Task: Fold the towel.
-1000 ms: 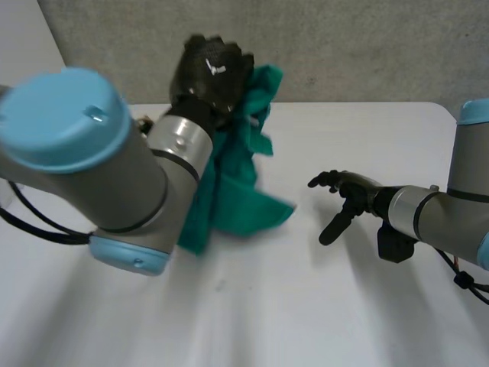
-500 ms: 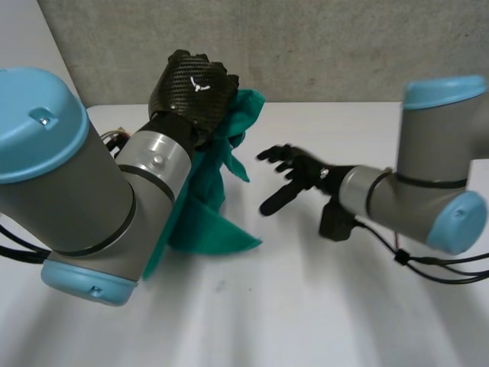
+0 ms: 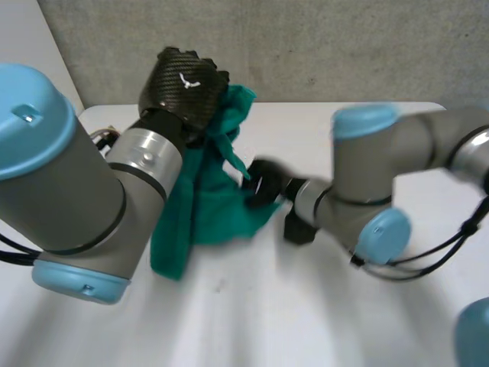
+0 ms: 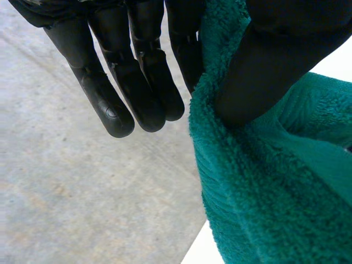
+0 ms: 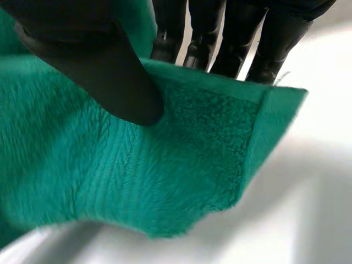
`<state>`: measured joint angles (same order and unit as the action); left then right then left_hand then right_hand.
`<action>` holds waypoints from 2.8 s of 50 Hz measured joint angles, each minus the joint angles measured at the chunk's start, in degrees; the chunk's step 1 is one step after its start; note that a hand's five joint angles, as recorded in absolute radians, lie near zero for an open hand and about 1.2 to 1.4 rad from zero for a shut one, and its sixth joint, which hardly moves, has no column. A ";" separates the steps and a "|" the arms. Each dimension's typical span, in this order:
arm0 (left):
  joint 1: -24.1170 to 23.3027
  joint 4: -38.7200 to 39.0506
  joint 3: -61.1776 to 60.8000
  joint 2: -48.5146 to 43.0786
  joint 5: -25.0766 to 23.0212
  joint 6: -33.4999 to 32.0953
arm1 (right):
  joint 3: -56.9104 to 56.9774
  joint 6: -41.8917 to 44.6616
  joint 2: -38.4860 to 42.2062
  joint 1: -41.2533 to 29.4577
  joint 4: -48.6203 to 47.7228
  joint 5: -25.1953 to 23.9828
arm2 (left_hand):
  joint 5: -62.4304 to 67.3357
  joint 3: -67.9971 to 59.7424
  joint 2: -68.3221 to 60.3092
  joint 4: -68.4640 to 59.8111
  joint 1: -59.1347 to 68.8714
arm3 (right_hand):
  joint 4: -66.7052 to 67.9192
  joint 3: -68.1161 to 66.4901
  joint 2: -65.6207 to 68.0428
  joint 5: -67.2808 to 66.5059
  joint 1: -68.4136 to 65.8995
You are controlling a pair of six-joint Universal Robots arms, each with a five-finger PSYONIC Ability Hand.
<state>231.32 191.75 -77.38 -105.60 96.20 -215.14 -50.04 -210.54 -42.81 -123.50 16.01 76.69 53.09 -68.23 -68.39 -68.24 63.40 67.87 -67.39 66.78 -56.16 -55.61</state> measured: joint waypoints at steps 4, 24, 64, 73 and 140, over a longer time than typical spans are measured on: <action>3.14 -0.03 -0.05 1.59 0.00 0.23 | -1.56 11.85 -10.07 6.59 -4.80 1.70 | 0.00 0.00 -0.02 -0.21 0.00 | 0.02 0.00 0.00 -0.24 -0.49; 14.68 -0.72 -10.05 0.60 -1.94 6.81 | -14.81 74.37 -22.09 13.43 -8.37 10.18 | 1.93 0.00 -0.03 -0.22 0.00 | 0.18 0.00 0.00 -0.23 -0.49; 16.99 6.30 12.28 -9.26 -3.92 10.43 | -15.63 75.27 -17.05 12.12 -30.62 16.33 | 1.93 -0.07 -0.09 -0.25 0.00 | 0.24 -0.27 0.32 -0.41 -0.49; 15.06 6.13 4.74 -8.16 -3.92 12.30 | -29.09 74.87 -17.94 13.44 -13.95 15.60 | 1.93 -0.07 -0.11 -0.25 0.00 | -0.38 0.22 0.01 -0.29 -0.38; 15.60 3.51 -10.84 12.19 -7.94 12.10 | -7.65 51.01 -20.25 15.36 3.21 -3.40 | 1.93 -0.07 -0.12 -0.26 0.05 | 0.20 -0.13 0.15 -0.14 -0.38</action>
<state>246.92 195.26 -88.22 -93.41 88.26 -203.04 -57.70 -159.52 -63.06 -108.14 19.21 73.29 55.02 -68.30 -68.51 -68.50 63.45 68.07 -67.52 66.93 -56.29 -55.99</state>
